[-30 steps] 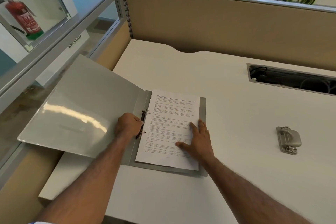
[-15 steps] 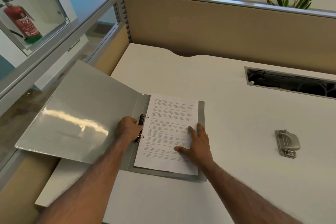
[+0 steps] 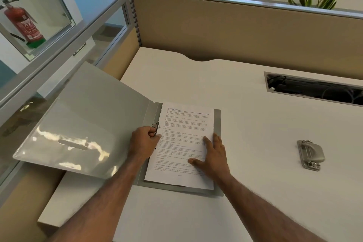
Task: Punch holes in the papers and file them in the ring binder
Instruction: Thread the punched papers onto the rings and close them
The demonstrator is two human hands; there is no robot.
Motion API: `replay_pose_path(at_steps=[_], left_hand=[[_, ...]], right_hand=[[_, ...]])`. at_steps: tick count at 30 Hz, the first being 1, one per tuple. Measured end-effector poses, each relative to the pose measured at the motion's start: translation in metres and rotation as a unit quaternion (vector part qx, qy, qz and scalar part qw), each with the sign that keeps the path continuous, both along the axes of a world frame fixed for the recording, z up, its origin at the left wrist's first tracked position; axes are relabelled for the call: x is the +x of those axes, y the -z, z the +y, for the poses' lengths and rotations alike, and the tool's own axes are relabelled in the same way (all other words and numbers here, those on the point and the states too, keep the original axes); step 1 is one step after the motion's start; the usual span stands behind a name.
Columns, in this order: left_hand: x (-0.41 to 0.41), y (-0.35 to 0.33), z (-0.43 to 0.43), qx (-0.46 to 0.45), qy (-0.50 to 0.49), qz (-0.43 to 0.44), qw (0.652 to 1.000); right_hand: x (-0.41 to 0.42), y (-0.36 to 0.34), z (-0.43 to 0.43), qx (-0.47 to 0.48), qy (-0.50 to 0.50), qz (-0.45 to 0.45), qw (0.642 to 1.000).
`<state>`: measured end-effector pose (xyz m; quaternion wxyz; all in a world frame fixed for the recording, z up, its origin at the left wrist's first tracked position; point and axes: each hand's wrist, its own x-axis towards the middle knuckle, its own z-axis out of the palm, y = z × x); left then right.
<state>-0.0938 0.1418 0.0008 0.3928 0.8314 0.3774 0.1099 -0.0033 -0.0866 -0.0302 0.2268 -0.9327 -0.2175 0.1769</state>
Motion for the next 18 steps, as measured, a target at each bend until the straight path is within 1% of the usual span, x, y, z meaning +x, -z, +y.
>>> replay_pose_path(at_steps=[5,8,11,18], left_hand=[[0.0,0.003,0.004,0.053,0.023,0.005,0.998],[-0.002,0.005,0.007,0.054,0.048,0.035,0.997],[-0.006,0.009,0.007,0.077,0.084,0.057,0.992],[0.002,0.011,0.004,0.088,0.091,0.103,0.987]], right_hand=[[0.0,0.0,0.0,-0.006,-0.002,-0.003,1.0],[0.0,-0.001,0.0,-0.004,-0.001,0.0,1.0],[-0.001,-0.002,0.0,-0.006,-0.003,-0.001,1.0],[0.0,-0.003,0.0,-0.016,-0.002,-0.007,1.0]])
